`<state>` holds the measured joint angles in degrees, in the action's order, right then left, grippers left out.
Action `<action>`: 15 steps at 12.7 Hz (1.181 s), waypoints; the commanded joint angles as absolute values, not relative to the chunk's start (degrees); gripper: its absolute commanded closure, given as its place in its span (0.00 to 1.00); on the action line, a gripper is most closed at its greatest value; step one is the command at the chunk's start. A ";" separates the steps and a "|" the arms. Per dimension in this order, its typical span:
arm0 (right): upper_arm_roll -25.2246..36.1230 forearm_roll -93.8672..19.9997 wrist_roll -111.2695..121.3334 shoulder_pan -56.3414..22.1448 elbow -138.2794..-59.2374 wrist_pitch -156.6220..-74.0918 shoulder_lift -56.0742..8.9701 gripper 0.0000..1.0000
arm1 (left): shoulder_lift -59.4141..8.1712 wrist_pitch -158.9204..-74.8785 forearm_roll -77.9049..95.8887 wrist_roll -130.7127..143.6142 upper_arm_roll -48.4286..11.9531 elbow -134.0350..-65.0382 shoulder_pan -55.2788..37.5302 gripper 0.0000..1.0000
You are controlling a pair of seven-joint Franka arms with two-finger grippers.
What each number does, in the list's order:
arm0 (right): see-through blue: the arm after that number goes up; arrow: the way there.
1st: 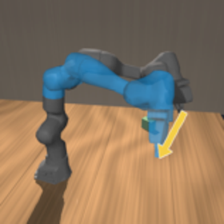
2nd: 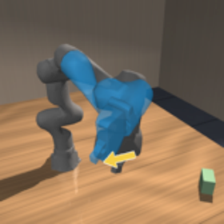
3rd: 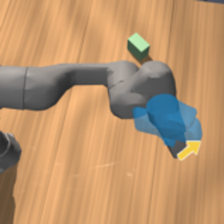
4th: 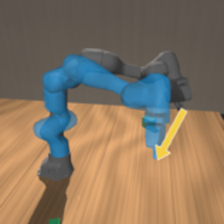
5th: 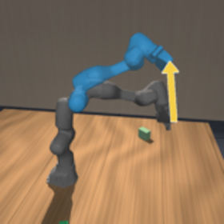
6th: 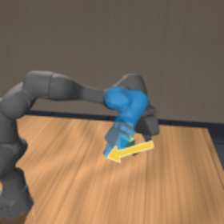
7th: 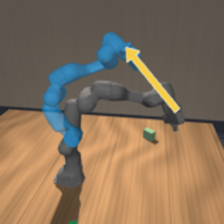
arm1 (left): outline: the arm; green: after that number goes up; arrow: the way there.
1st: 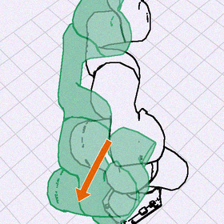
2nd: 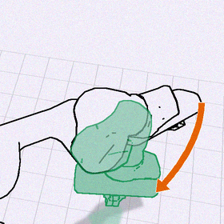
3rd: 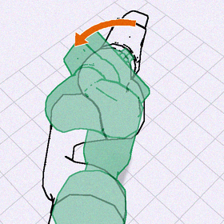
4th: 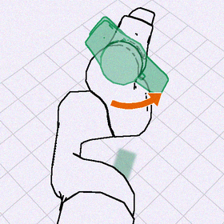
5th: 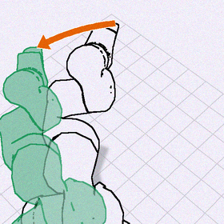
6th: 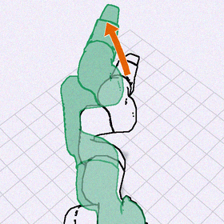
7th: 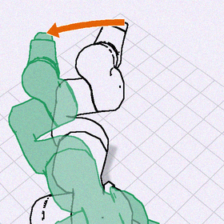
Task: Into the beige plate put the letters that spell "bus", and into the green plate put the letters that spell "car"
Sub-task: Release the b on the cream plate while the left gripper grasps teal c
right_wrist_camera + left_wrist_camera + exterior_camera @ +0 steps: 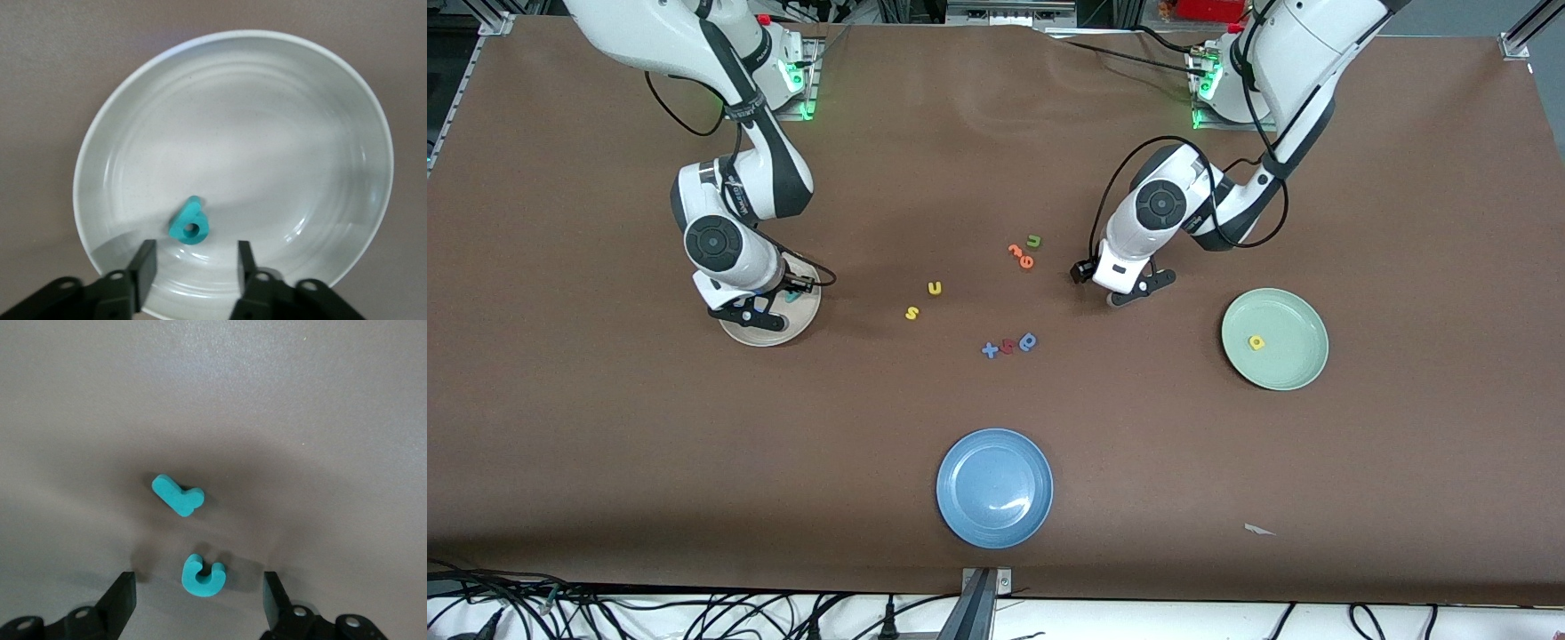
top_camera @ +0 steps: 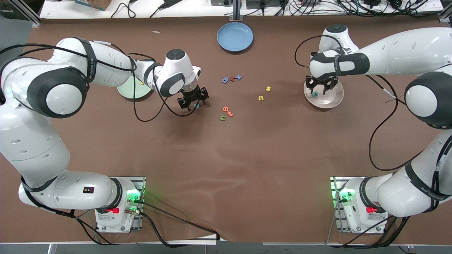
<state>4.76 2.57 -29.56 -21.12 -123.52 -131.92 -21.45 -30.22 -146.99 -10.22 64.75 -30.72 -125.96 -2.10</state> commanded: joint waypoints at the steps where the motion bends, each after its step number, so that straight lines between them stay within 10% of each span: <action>1: 4.05 1.41 -29.09 -21.18 -122.00 -130.52 -20.04 0.02 | -30.15 -147.66 -12.04 64.60 -30.85 -126.30 -1.50 0.33; 15: -0.44 -2.46 -61.78 -31.72 -99.49 -131.82 -36.99 0.35 | -29.98 -147.40 -12.74 64.60 -30.76 -124.72 -0.71 0.88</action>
<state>-0.62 -1.67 -60.02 -30.86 -100.93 -130.76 -35.36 -29.91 -147.06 -10.50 64.70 -30.81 -125.66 -1.77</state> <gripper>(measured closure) 0.330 0.722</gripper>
